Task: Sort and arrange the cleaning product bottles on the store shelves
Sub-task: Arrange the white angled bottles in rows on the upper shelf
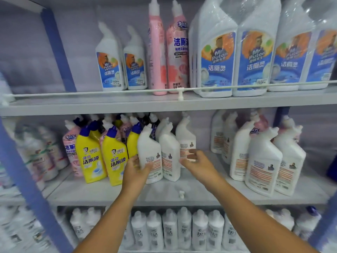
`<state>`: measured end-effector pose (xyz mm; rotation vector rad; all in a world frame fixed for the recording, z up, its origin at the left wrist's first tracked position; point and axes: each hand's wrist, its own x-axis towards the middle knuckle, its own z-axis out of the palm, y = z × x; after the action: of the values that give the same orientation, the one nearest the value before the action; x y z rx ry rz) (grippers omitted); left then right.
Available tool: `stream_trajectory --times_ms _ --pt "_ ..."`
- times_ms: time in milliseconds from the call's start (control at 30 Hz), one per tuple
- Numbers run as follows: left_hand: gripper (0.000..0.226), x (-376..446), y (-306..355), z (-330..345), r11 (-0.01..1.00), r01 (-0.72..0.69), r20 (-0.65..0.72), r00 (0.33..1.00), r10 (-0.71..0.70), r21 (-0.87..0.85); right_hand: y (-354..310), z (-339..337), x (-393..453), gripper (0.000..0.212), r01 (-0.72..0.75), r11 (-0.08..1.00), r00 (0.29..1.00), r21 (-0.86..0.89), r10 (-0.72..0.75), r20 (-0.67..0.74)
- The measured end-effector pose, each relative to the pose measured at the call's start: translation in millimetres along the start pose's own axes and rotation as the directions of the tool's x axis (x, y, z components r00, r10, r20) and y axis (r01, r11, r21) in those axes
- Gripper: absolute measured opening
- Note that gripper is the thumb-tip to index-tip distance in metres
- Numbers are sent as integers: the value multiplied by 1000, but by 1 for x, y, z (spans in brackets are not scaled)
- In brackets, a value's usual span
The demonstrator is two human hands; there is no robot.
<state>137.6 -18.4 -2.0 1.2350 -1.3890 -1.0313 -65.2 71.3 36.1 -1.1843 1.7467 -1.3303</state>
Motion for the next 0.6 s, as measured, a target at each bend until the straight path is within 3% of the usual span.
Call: stream_trajectory --times_ms 133,267,433,600 --pt "48 25 -19 6 997 -56 10 998 56 47 -2 33 31 60 -4 999 1000 -49 3 -9" --pt "50 37 -30 8 993 -92 -12 996 93 79 6 56 63 52 -8 996 999 -89 4 -48" --pt "29 41 -35 4 988 -121 42 992 117 95 12 64 78 53 -24 996 999 -85 21 -36" --pt "42 56 -44 2 991 -122 144 983 113 57 19 66 81 49 -43 997 997 -60 39 -73"
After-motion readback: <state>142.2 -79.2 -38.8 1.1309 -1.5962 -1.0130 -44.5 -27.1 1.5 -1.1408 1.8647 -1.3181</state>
